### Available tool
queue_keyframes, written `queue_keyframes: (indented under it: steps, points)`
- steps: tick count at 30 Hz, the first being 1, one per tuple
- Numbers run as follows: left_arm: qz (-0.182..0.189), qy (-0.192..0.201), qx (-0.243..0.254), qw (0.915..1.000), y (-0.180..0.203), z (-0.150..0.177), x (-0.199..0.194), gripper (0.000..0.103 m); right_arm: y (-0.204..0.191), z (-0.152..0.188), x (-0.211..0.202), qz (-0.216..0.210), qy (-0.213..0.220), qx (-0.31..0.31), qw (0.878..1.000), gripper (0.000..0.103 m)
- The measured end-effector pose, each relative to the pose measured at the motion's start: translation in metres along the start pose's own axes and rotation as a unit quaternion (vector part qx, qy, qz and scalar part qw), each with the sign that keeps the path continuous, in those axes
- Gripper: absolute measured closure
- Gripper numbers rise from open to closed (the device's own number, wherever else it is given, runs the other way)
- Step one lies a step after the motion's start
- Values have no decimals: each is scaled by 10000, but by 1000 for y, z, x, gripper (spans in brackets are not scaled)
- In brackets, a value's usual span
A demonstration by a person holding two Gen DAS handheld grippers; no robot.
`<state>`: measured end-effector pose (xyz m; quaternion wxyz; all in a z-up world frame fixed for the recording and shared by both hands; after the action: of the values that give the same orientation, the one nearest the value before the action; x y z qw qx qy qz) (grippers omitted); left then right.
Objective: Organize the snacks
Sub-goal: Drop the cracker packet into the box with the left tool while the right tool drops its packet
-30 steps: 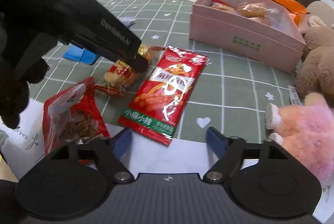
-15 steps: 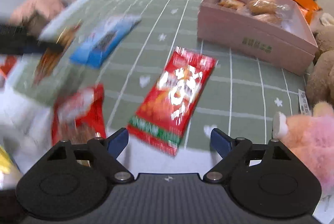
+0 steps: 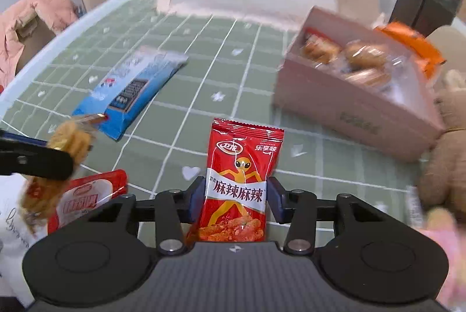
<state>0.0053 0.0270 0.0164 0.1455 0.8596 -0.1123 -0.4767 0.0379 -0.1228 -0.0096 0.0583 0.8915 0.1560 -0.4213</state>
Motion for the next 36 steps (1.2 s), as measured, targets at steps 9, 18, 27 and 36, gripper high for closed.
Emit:
queue_keyframes:
  steps: [9,18,27,36]
  points:
    - [868,1410,1198,9789,116,-131,-58,63,68,-30,-111,188,1076,809,9907,59]
    - [1525,1157,678,9792,185,-240,34,60,101,-25,-147,809,1423,993,9815,58]
    - [1430,1035,618,9824,119,-171,37,60,146,-22,-152,1034,1284,1465,9754,58]
    - [1026,152,6,9946,37,-71,34,60,159,-186,-125,348,1571,1015,9817,39]
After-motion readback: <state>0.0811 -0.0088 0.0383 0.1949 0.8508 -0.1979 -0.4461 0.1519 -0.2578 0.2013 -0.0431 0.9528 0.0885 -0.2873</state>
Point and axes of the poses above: each gripper's, at about its wrist camera, not at the fingertips, and x roughly the way its jaws point, y to its right, z to its underside, the point moved 9 cm from there along x, roughly the way its jaws point, and after that the axes turned 4 degrees about x, right-handed, at the moved point
